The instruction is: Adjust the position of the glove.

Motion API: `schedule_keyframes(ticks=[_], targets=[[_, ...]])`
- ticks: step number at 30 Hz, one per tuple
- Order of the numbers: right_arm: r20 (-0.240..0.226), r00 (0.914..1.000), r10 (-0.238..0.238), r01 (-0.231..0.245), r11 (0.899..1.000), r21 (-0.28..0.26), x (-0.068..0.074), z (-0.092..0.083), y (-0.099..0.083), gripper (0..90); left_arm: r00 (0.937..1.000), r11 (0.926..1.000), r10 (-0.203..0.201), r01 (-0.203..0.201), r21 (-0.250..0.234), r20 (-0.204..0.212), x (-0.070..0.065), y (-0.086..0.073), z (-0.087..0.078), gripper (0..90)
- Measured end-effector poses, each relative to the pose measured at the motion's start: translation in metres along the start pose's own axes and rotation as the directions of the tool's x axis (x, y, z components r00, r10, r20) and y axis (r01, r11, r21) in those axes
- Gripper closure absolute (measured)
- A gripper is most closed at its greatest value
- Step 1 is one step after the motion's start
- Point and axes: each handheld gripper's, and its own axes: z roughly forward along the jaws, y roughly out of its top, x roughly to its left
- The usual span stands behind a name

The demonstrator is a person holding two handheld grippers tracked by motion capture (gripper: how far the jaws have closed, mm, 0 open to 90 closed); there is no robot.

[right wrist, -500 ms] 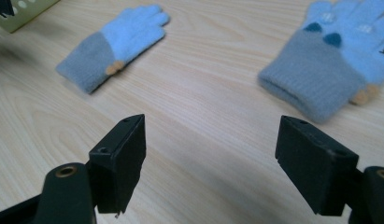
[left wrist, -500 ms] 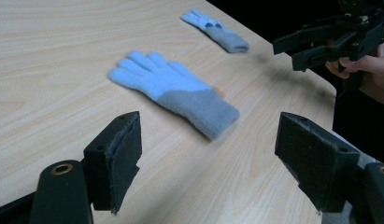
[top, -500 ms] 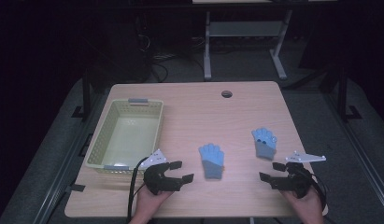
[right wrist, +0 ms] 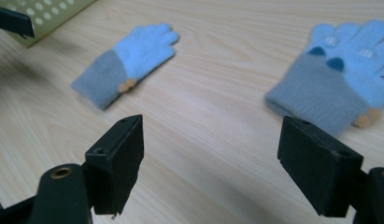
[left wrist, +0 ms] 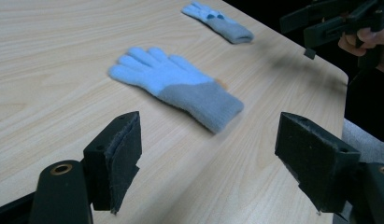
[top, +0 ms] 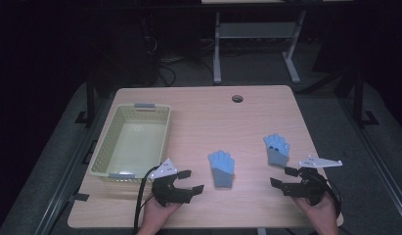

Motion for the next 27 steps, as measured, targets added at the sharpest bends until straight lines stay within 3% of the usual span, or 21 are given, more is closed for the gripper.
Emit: schedule_keyframes(ticks=[6, 13, 20, 27], targets=[[0.007, 0.9999, -0.01, 0.01, 1.0, 0.008, 0.0, 0.0, 0.012, 21.6, 0.9999, 0.9999, 0.009, -0.009, -0.012, -0.008, -0.002, 0.001, -0.003, 22.6], [-0.007, 0.9991, -0.041, 0.042, 0.996, 0.076, -0.003, 0.002, 0.032, 20.4, 1.0, 0.9998, 0.005, -0.005, -0.017, 0.0, -0.001, 0.002, -0.004, 22.6], [-0.001, 0.9996, -0.028, 0.028, 0.991, 0.129, -0.011, 0.009, 0.048, 20.3, 0.9999, 0.9999, -0.004, 0.004, -0.017, 0.011, 0.0, 0.003, -0.003, 22.6], [0.003, 0.9997, -0.025, 0.024, 0.989, 0.143, -0.017, 0.012, 0.062, 20.3, 0.9999, 0.9998, -0.006, 0.007, -0.02, 0.016, 0.0, 0.003, -0.001, 22.7]])
